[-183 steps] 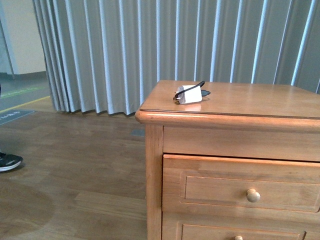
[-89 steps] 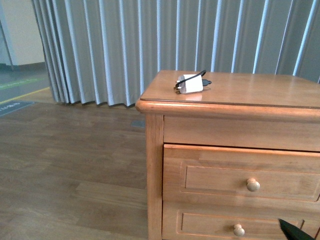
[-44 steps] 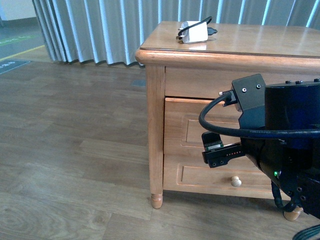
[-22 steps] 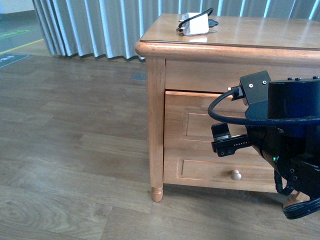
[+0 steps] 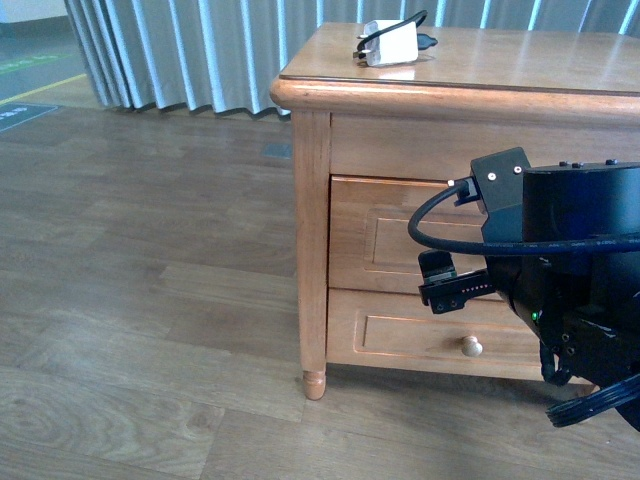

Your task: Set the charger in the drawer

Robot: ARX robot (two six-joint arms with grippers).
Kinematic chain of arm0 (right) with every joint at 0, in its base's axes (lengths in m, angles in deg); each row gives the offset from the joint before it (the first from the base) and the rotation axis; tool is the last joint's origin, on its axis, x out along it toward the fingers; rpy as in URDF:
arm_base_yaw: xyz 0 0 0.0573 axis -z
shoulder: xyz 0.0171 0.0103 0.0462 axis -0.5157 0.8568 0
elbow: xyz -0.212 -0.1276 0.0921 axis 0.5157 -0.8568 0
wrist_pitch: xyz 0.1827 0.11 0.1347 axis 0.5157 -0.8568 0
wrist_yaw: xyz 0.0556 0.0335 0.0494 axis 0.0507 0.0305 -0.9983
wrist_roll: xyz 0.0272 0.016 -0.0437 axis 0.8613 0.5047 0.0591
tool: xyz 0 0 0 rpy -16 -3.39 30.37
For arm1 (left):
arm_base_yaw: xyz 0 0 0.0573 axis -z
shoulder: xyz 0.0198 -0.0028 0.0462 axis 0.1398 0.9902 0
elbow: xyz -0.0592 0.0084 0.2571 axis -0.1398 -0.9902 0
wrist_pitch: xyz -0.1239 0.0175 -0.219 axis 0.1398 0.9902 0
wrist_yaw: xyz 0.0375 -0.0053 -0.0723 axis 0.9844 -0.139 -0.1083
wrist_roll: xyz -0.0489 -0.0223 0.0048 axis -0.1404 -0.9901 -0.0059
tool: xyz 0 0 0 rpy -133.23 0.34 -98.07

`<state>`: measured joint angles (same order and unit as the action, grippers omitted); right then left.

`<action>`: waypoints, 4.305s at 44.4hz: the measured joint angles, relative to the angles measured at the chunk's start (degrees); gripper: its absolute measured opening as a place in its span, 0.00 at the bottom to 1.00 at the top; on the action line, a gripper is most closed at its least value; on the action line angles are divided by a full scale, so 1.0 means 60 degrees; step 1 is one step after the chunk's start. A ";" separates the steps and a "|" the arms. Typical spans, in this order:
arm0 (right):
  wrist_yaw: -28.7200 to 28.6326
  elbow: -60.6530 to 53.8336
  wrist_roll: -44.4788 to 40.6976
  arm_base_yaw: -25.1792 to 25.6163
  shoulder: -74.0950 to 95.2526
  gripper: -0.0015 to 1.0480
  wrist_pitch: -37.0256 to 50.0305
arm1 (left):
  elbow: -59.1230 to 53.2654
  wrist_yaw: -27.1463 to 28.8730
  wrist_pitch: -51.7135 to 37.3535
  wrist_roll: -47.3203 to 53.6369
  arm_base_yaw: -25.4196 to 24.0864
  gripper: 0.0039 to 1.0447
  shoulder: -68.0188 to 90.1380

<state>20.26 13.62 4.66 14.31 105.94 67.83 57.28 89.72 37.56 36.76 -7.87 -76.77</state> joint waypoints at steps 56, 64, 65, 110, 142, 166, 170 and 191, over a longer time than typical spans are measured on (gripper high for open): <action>0.0168 0.0106 -0.0321 0.0179 0.0251 0.23 0.0106 | 0.0000 0.0000 0.0000 0.0000 0.0000 0.94 0.0000; 0.0164 0.0106 -0.0321 0.0179 0.0251 0.22 0.0106 | 0.0000 0.0000 0.0000 0.0000 0.0000 0.94 0.0000; 0.0164 0.0106 -0.0324 0.0179 0.0251 0.22 0.0106 | 0.0000 0.0000 0.0000 0.0000 0.0000 0.94 0.0000; -0.0874 -0.1909 0.0226 0.0233 -0.0885 0.22 0.0627 | 0.0000 0.0004 0.0000 0.0000 0.0000 0.94 0.0000; -0.2630 -0.5905 0.0226 0.0871 -0.4302 0.11 0.0903 | 0.0000 0.0000 0.0000 0.0000 0.0000 0.94 0.0000; -0.3340 -0.6604 0.0379 0.1694 -0.8007 0.73 -0.1741 | 0.0000 0.0000 0.0000 0.0000 0.0000 0.94 -0.0007; -0.3719 -0.6521 0.0477 0.2269 -0.9162 0.89 -0.2736 | 0.0000 0.0004 0.0000 0.0000 0.0000 0.94 -0.0007; -0.6532 -0.6233 0.1432 0.5949 -1.4218 0.92 -0.6681 | 0.0000 0.0000 0.0000 0.0000 0.0000 0.94 -0.0007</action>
<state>-18.93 -23.78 13.25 50.00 20.63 27.74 57.28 89.72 37.56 36.76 -7.87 -76.81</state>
